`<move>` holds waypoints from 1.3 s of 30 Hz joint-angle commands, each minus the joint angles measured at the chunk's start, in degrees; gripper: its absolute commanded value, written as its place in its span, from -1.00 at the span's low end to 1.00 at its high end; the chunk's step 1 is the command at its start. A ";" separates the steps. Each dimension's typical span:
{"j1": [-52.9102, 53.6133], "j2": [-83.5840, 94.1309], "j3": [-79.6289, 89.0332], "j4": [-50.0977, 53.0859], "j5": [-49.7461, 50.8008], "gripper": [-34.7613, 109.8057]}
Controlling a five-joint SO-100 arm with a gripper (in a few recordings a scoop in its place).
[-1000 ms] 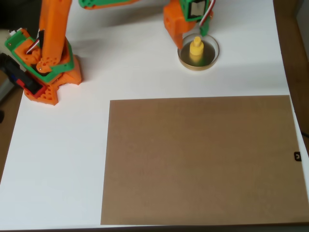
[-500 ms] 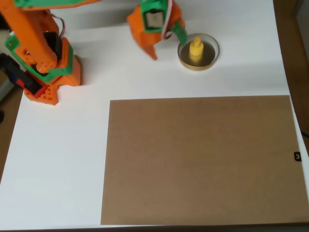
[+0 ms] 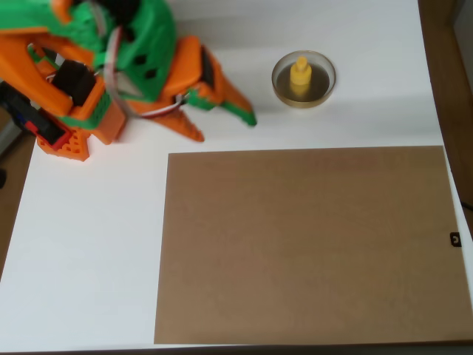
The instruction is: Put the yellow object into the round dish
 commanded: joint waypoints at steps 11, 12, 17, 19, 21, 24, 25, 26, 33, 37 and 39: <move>15.21 18.63 15.29 -13.10 7.65 -0.22; 16.35 20.30 16.70 -13.89 8.09 -0.22; 21.53 29.79 23.73 -16.61 9.32 -0.21; 23.64 33.66 26.37 -17.23 9.93 -0.21; 25.84 36.21 28.56 -18.02 10.37 -0.21; 29.00 39.46 31.73 -19.69 11.51 -0.21; 29.79 40.61 32.96 -20.21 12.04 -0.21; 30.32 41.92 34.28 -20.83 12.74 -0.21; 32.61 50.10 43.95 -24.52 16.08 -0.20; 32.61 55.02 48.60 -24.70 17.40 -0.20; 32.87 56.69 49.75 -24.70 17.75 -0.20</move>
